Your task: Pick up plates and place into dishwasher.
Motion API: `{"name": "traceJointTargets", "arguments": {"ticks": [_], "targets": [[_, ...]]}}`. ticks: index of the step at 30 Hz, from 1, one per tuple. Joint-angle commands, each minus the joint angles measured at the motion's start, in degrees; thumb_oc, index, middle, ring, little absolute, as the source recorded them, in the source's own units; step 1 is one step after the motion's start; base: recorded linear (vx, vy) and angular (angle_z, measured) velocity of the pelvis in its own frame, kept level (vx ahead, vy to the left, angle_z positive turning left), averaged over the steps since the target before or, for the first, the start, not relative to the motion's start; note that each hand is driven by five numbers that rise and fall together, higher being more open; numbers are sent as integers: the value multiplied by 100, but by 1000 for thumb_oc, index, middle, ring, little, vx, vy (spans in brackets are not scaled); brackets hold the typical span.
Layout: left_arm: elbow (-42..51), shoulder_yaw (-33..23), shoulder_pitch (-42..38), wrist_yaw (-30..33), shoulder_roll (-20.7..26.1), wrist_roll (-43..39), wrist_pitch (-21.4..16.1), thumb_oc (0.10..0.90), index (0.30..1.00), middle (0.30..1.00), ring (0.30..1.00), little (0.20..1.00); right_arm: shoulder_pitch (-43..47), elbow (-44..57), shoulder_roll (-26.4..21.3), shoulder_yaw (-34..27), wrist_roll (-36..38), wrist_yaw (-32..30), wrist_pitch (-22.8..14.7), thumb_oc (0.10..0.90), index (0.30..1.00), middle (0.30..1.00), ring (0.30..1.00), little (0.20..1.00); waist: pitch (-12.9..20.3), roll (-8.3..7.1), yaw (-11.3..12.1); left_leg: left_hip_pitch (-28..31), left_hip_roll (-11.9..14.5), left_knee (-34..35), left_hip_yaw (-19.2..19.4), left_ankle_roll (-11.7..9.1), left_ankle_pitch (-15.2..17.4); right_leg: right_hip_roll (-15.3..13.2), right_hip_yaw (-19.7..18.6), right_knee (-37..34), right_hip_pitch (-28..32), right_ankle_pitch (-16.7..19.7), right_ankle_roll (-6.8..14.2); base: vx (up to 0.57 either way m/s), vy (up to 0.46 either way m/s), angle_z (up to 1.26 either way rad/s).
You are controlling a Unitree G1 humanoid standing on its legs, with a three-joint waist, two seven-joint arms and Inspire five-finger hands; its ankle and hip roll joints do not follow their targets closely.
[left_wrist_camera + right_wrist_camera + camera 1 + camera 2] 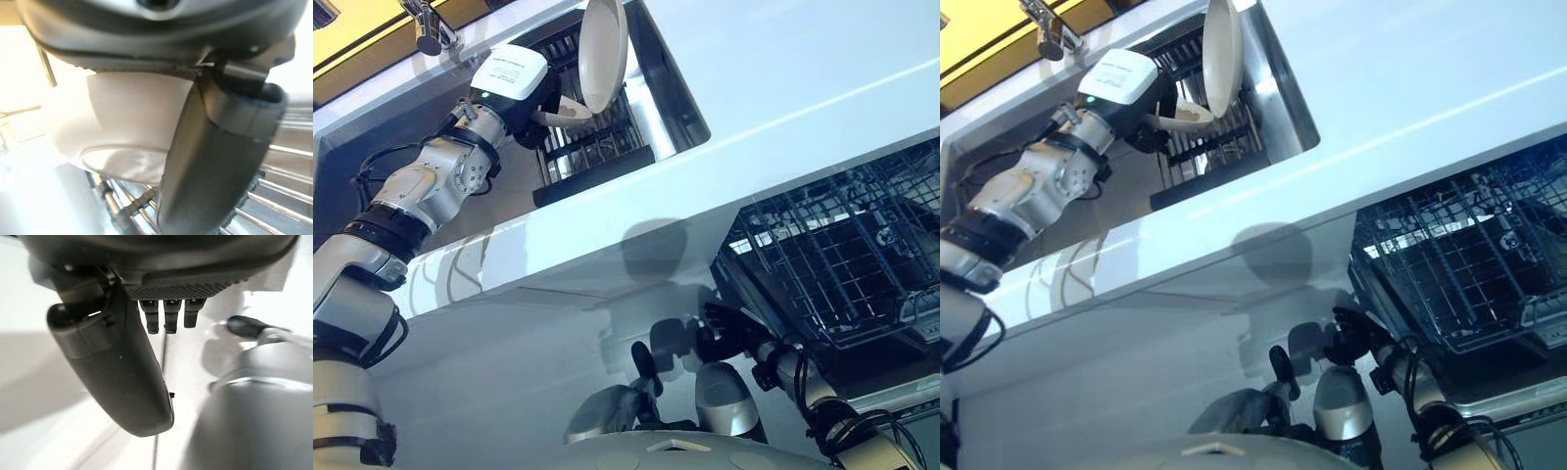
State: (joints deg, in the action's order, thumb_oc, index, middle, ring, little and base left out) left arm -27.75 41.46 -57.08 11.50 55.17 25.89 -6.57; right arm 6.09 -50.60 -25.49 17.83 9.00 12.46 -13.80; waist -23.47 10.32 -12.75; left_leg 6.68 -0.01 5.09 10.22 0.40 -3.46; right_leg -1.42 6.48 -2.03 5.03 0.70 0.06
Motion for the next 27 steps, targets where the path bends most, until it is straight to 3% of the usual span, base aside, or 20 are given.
{"name": "traceJointTargets", "arguments": {"ticks": [1,6,11,12,15,22,27], "targets": [[-123,-1005,219,270,580,-531,-149,100,300,300,300,200,-588,798,211,-108,262,210,-637,800,900,900,900,900,1115,-164,98,25,-328,-136,59,-24,733,146,-193,239,-254,-327,478,0,0,0],[-166,-1693,676,135,548,-935,-385,100,300,300,300,200,-915,1939,39,-285,12,384,-997,800,900,900,900,900,1268,-351,53,130,-285,-154,31,8,800,205,-247,242,-143,-381,477,6,-13,4],[-184,-2041,900,157,554,-1336,-480,100,300,300,300,200,-1102,2516,-209,-556,-112,337,-1338,800,900,900,900,900,1358,-458,2,168,-259,-183,22,29,842,232,-312,243,-107,-409,479,0,0,0],[-222,-2290,1074,88,538,-1944,-510,100,300,300,300,200,-1173,2785,-392,-810,-61,367,-1602,800,900,900,900,900,1413,-514,-25,195,-245,-194,22,49,865,253,-366,252,-90,-426,476,5,19,-4],[-227,-2803,1439,-34,254,-2301,-571,100,300,300,300,200,-1241,3323,-718,-1342,29,652,-1840,800,900,900,900,900,1485,-581,-76,231,-238,-195,11,74,884,279,-462,280,-73,-452,473,9,48,-15],[-211,-3186,1753,-212,96,-2834,-932,100,300,300,300,200,-1203,3926,-1350,-2269,562,1271,-1951,800,900,900,900,900,1612,-646,-144,248,-238,-175,-14,110,900,309,-579,381,-118,-501,459,4,51,-8],[-189,-3356,1925,-270,101,-3037,-1160,100,300,300,300,200,-1116,4127,-1553,-2685,776,1329,-1981,800,900,900,900,900,1665,-631,-172,249,-247,-165,-14,123,908,328,-645,439,-154,-528,452,15,60,-6]]}}
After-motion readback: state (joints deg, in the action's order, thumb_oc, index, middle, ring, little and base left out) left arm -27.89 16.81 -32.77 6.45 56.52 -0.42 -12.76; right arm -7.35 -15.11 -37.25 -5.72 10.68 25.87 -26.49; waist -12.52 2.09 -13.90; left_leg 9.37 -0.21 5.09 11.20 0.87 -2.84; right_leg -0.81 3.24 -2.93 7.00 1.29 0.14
